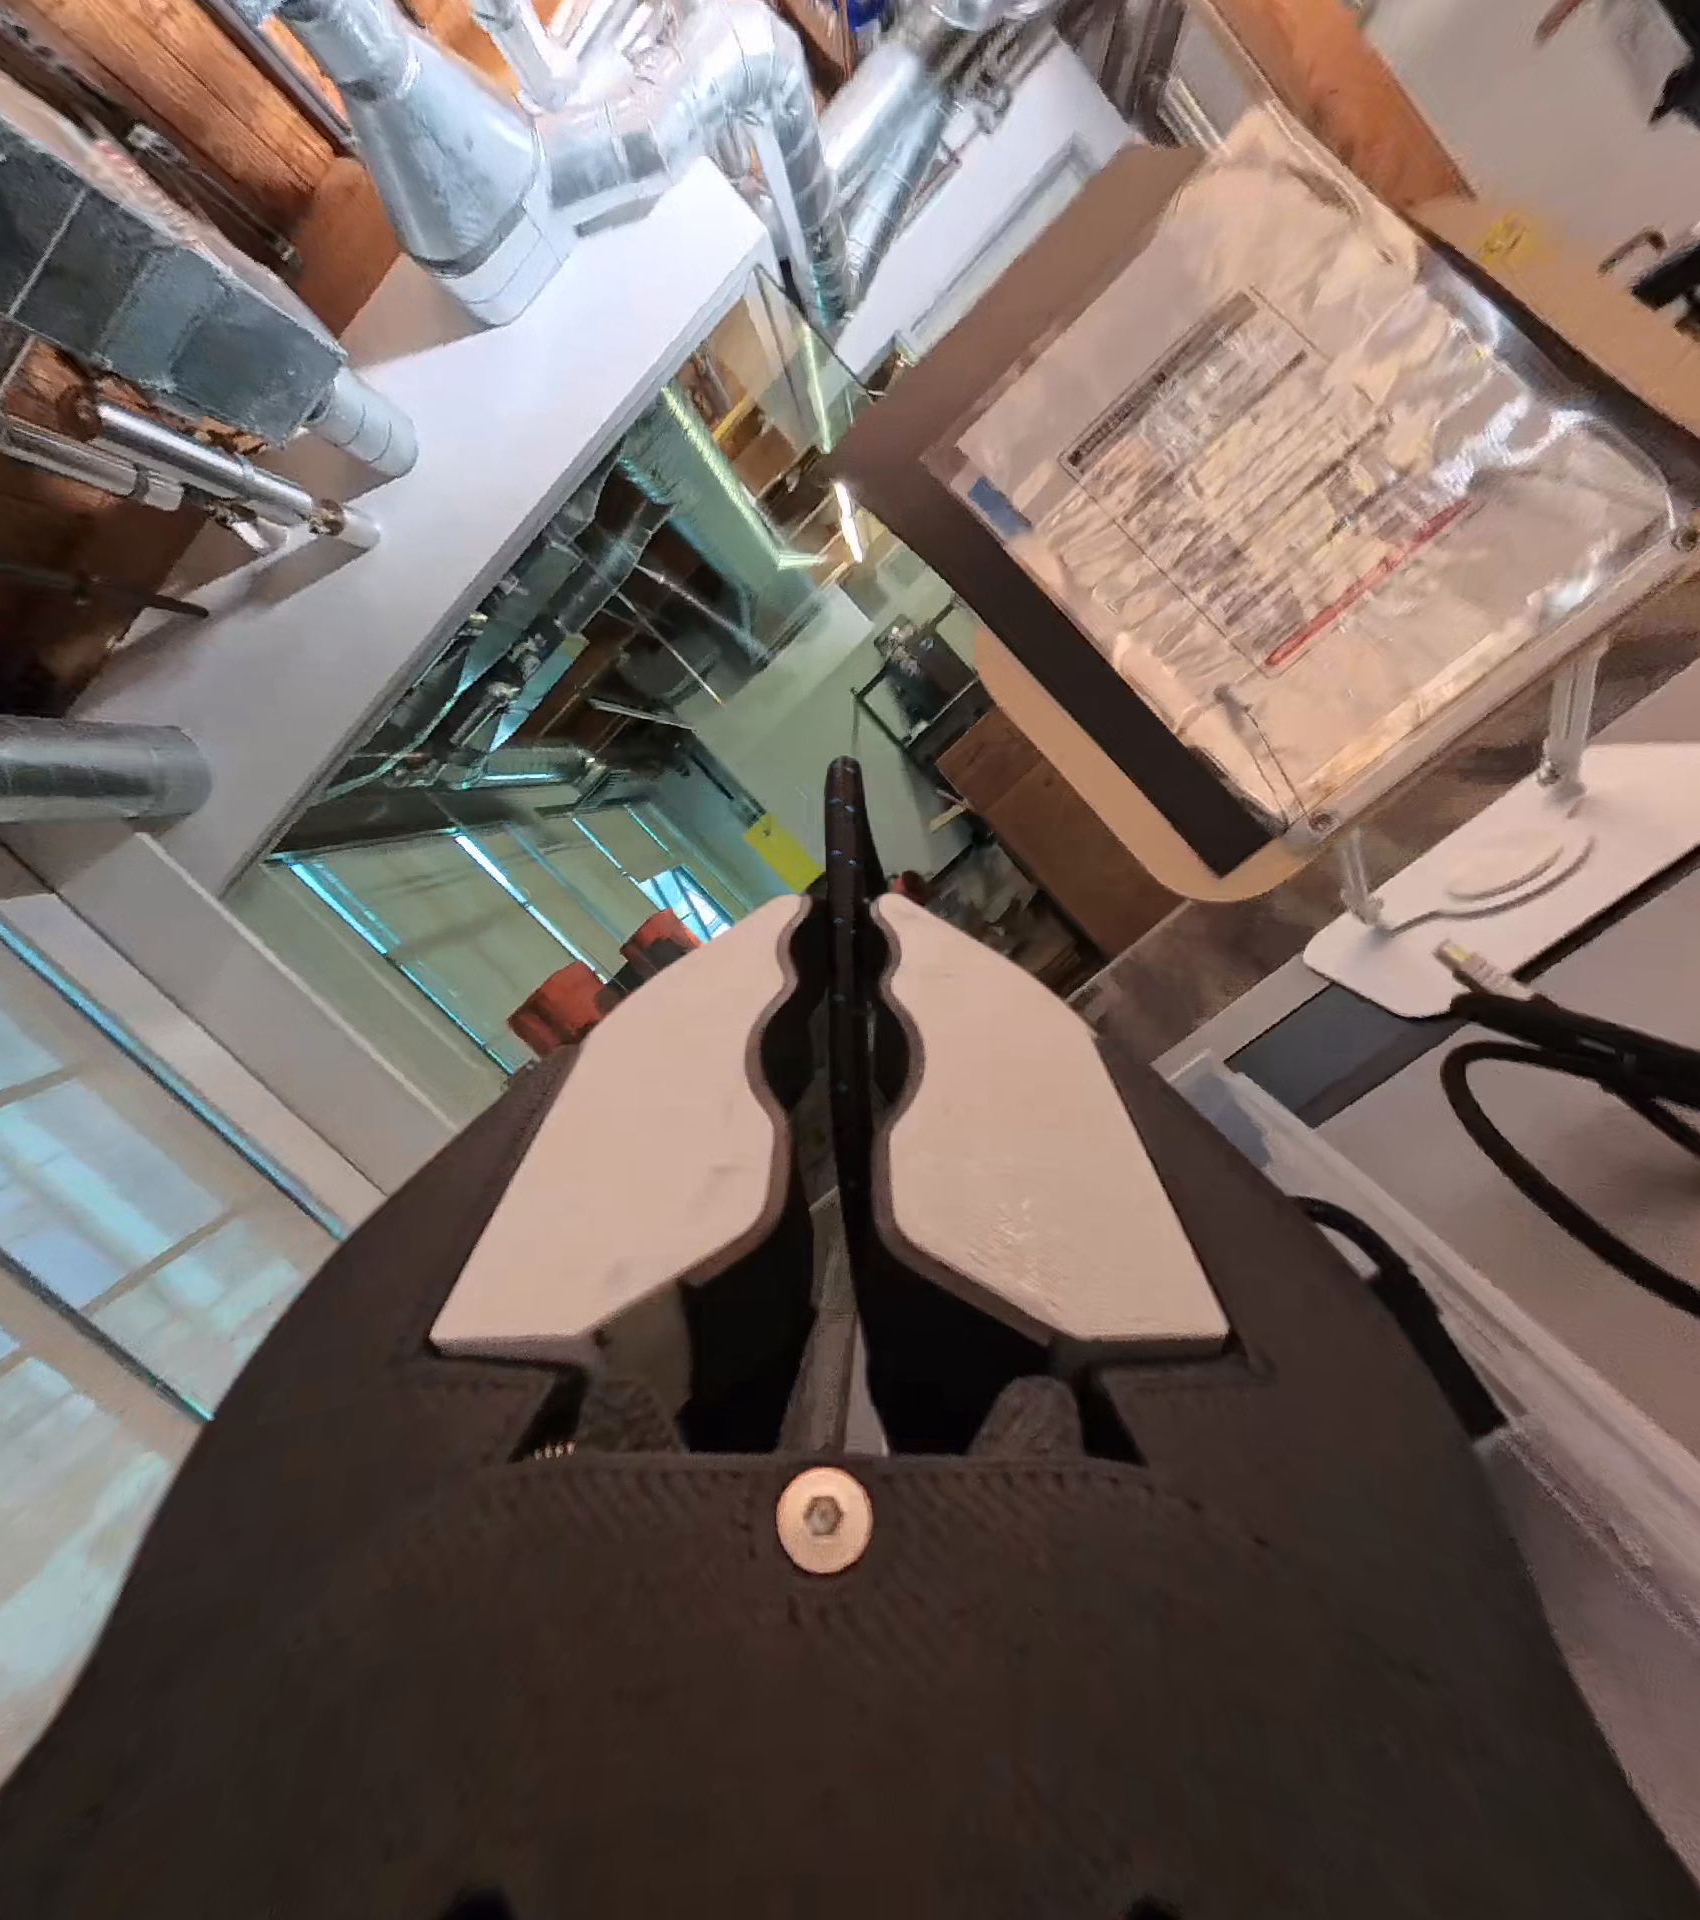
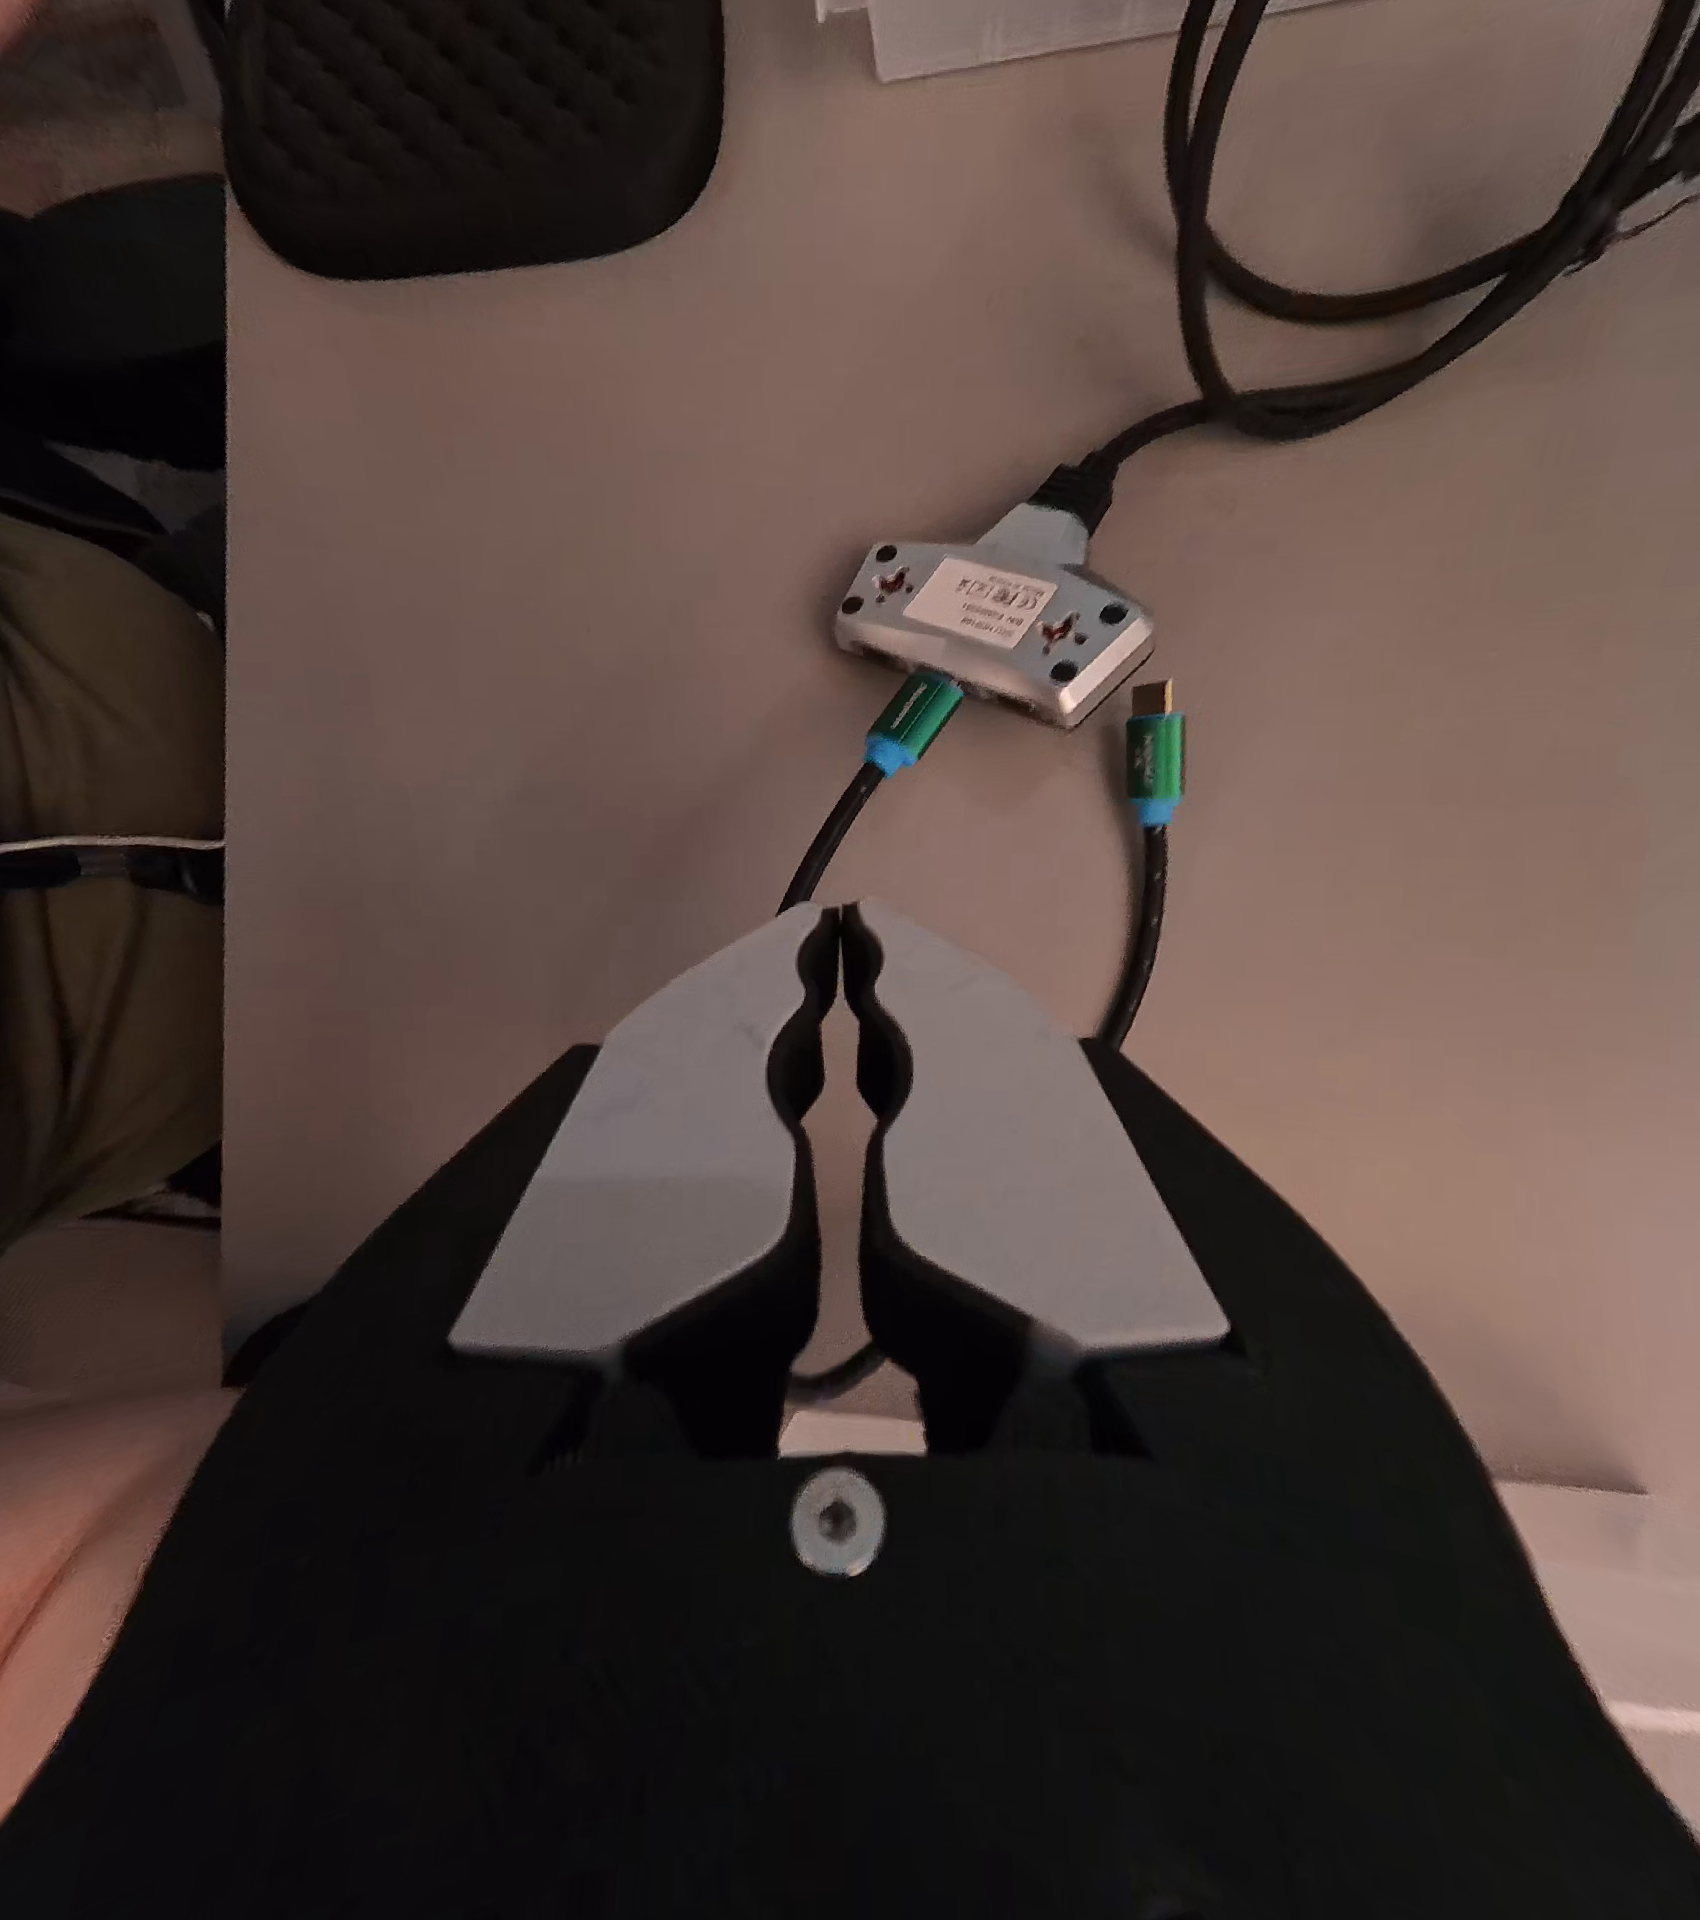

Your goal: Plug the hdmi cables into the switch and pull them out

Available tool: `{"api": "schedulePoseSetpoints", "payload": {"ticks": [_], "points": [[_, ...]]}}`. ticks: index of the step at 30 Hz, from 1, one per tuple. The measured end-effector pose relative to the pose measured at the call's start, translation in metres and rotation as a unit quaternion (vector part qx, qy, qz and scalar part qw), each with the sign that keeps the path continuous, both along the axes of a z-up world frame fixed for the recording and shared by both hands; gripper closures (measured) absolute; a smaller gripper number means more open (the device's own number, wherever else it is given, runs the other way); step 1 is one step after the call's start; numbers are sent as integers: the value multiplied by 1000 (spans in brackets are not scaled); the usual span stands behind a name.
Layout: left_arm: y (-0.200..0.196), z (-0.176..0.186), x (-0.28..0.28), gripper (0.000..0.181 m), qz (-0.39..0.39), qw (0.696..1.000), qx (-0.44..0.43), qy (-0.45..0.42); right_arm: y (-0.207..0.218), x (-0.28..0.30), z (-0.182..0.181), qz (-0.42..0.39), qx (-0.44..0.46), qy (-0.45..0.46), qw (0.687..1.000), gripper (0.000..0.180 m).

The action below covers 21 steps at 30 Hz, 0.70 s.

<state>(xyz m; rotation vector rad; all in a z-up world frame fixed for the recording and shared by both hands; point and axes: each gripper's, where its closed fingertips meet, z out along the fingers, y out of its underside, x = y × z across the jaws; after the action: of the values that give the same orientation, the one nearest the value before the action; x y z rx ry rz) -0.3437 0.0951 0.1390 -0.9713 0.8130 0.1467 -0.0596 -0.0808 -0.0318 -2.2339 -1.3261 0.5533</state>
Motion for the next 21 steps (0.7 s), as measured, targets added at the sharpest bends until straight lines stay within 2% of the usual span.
{"api": "schedulePoseSetpoints", "payload": {"ticks": [5,8,11,15,18,21], "points": [[-15,2,-29,175,-7,998,-7,-62,36,-49,20,-12,83,62,995,177],[-18,3,-39,175,-15,997,-13,-81,62,-103,45,-37,150,169,973,175],[-19,1,-42,175,-22,996,-16,-79,79,-150,65,-56,179,258,948,169],[-21,0,-36,175,-40,996,-20,-80,125,-182,80,-96,238,261,931,170],[-25,-1,-29,175,-52,995,-19,-78,167,-201,74,-126,221,259,932,169],[-27,-1,-24,175,-59,995,-15,-76,188,-229,59,-134,140,280,940,170]]}}
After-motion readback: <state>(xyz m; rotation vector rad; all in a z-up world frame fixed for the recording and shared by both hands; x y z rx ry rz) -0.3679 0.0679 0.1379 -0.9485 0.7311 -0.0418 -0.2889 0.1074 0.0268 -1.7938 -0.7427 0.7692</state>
